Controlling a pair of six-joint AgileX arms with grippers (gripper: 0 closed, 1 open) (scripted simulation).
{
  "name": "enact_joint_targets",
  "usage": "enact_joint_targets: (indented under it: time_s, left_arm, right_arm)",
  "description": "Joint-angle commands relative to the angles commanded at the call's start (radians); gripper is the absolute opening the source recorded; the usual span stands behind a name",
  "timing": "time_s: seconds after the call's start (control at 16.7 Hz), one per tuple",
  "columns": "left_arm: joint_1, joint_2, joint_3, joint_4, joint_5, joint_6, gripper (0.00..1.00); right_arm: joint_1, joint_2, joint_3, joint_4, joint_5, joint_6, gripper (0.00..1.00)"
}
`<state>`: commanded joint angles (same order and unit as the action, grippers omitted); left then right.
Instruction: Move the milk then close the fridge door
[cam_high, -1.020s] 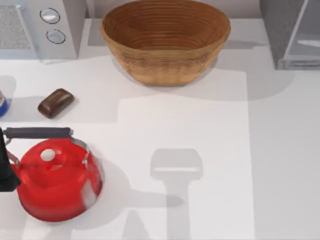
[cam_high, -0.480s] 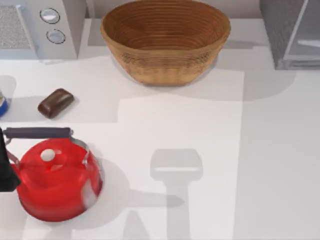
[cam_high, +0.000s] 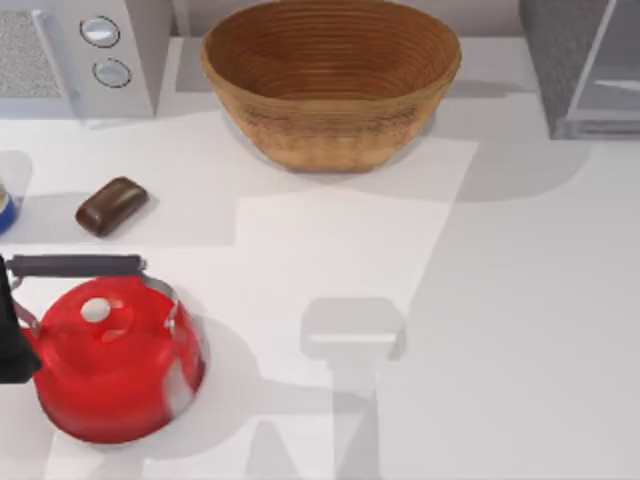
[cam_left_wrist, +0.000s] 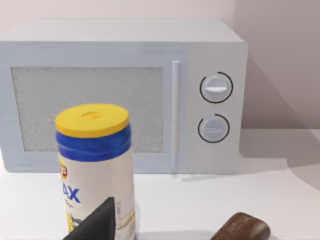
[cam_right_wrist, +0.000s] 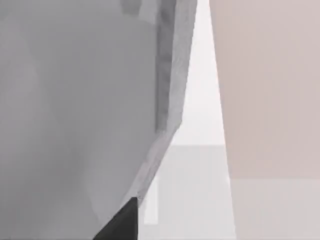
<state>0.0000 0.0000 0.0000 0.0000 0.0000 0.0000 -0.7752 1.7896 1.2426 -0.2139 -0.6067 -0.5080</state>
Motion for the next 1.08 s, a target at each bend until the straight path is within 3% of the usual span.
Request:
enact_joint_targets:
  time_s: [0.6, 0.78, 1.08]
  left_arm:
    - [0.0, 0.0, 0.0, 0.0, 0.0, 0.0, 1.0]
    - [0.0, 0.0, 0.0, 0.0, 0.0, 0.0, 1.0]
    - [0.0, 0.0, 0.0, 0.0, 0.0, 0.0, 1.0]
  right_arm:
    - [0.679, -0.143, -0.211, 0.229, 0.525, 0.442, 1.0]
    - [0.751, -0.168, -0.242, 0.262, 0.594, 0.504, 1.0]
    - [0.739, -0.162, -0.244, 0.259, 0.602, 0.503, 1.0]
